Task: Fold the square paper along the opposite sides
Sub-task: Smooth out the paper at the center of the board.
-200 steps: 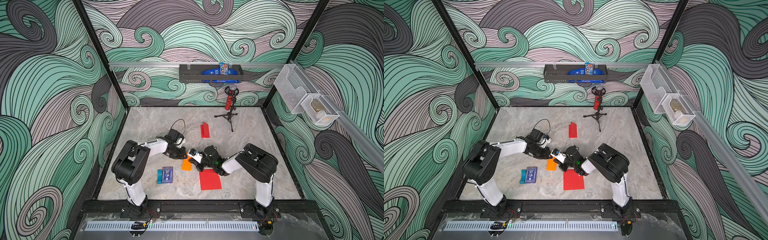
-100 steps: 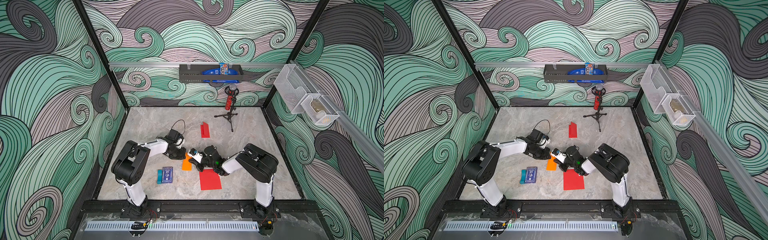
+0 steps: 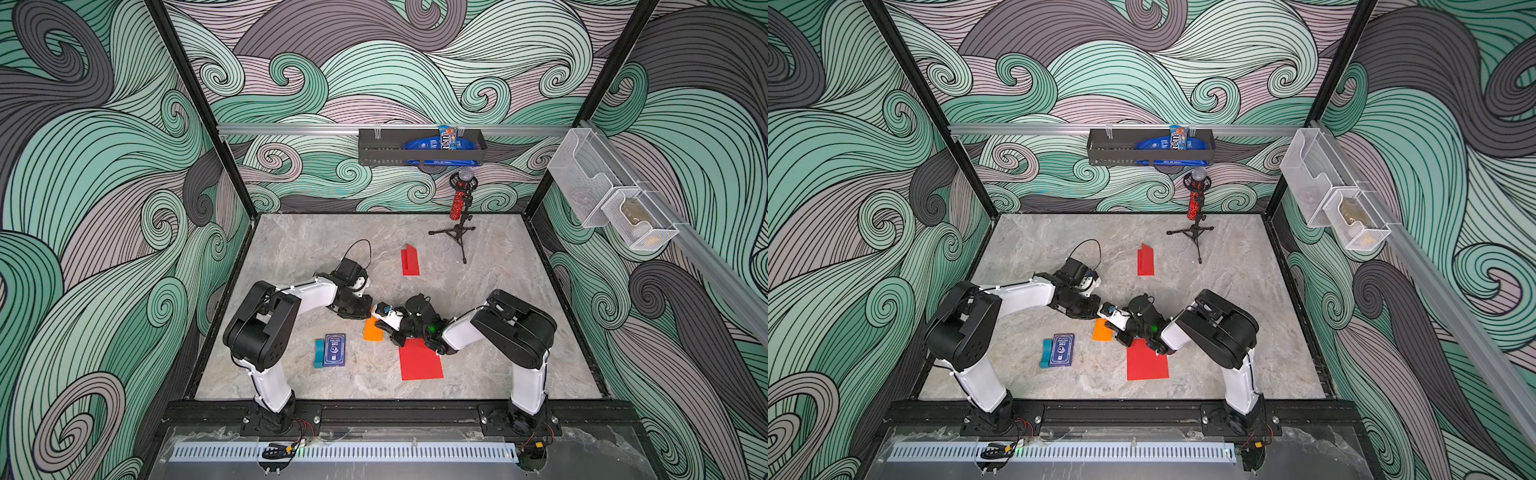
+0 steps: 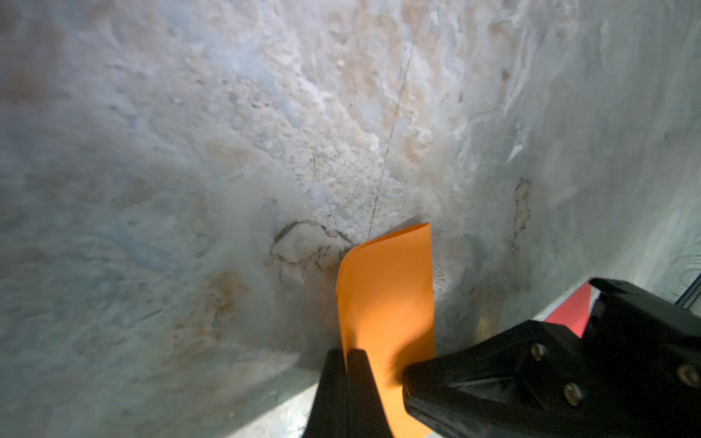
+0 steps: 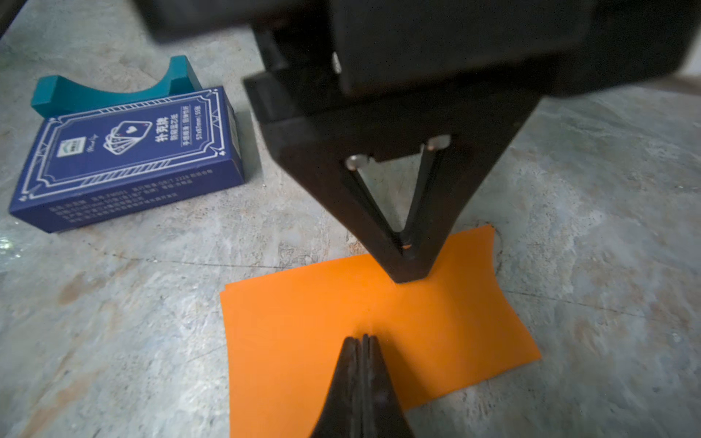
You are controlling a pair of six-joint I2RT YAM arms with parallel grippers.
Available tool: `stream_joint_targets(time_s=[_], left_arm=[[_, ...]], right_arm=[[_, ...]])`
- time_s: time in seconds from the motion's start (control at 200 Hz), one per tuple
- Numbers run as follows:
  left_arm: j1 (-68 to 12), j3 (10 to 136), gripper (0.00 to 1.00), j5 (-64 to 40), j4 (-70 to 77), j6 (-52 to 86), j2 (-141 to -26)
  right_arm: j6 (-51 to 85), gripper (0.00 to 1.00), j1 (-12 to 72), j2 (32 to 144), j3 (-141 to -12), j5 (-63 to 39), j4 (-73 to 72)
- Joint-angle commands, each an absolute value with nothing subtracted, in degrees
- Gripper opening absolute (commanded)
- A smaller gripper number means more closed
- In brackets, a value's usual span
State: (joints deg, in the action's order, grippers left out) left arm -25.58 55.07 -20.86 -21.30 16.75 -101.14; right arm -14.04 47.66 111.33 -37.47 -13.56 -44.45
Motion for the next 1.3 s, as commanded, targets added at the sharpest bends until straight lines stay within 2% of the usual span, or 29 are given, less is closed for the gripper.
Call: stream_joint_targets(time_s=[0.0,1.296], left_arm=[[-24.94,56.43,0.0,-16.96,-23.89,16.92,-102.57],[-24.59,56.07,0.0,-16.26,-23.77,17.39,-101.63]], right_arm=[[-14.68,0.03,49.11,111.83,-33.68,-11.09,-37.77],[-11.6,0.04,58.4,107.25,-25.7,-1.85,-32.87]])
